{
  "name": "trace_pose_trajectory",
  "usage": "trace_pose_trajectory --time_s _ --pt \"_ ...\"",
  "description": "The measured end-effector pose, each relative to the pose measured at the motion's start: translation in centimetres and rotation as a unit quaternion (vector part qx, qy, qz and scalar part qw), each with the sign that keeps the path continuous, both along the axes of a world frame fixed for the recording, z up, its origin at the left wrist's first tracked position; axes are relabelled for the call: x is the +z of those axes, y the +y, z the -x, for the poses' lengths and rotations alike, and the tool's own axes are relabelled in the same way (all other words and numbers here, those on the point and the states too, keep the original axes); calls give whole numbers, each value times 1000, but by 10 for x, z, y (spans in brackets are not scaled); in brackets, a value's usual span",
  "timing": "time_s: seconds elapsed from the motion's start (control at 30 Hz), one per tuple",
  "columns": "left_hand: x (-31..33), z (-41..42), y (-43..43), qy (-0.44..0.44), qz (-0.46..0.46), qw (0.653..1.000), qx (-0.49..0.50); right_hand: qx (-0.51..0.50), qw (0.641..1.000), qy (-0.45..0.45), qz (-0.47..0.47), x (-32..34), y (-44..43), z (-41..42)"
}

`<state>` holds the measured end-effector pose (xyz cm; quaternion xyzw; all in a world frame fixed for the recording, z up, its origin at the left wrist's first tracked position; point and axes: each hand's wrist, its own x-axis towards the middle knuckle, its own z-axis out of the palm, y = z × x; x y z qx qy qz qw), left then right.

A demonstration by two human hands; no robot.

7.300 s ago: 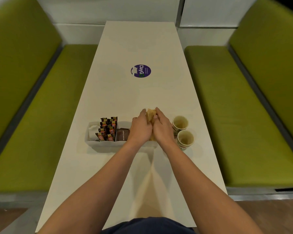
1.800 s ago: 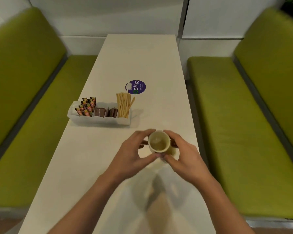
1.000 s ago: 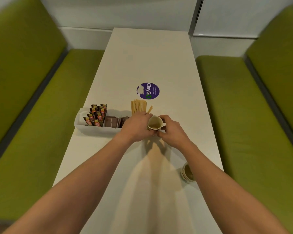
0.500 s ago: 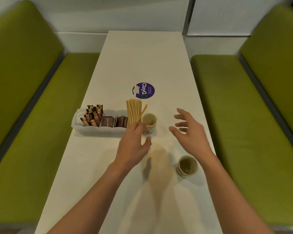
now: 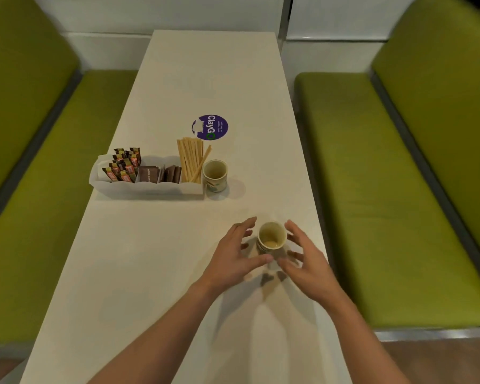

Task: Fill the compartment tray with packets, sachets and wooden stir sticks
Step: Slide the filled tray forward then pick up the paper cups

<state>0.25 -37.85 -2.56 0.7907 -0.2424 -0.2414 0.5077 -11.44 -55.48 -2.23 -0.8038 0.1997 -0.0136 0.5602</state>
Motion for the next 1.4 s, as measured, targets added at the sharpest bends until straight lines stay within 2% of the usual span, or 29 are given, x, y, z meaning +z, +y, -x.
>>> trace_pose_trajectory --time_s 0.13,0.33,0.53,0.7,0.87,1.1,1.4 --pt "0 5 -8 -15 21 1000 4 33 999 -5 0 -2 2 -5" --pt "6 -2 -11 -60 22 998 -2 35 998 -17 50 -2 -5 -13" --pt "32 -51 -23 -97 8 995 -10 44 993 -68 82 25 -19 -61" --pt "62 -123 -35 -188 -78 979 -35 59 990 -79 102 48 -30 -132" --pt "58 -163 -41 -257 -173 950 -51 52 991 -68 106 38 -31 -173" --pt "42 -179 -45 -313 -269 906 -94 48 993 -37 100 12 -27 -187" --pt "40 -175 -44 -354 -323 870 -115 40 996 -9 81 3 -22 -187"
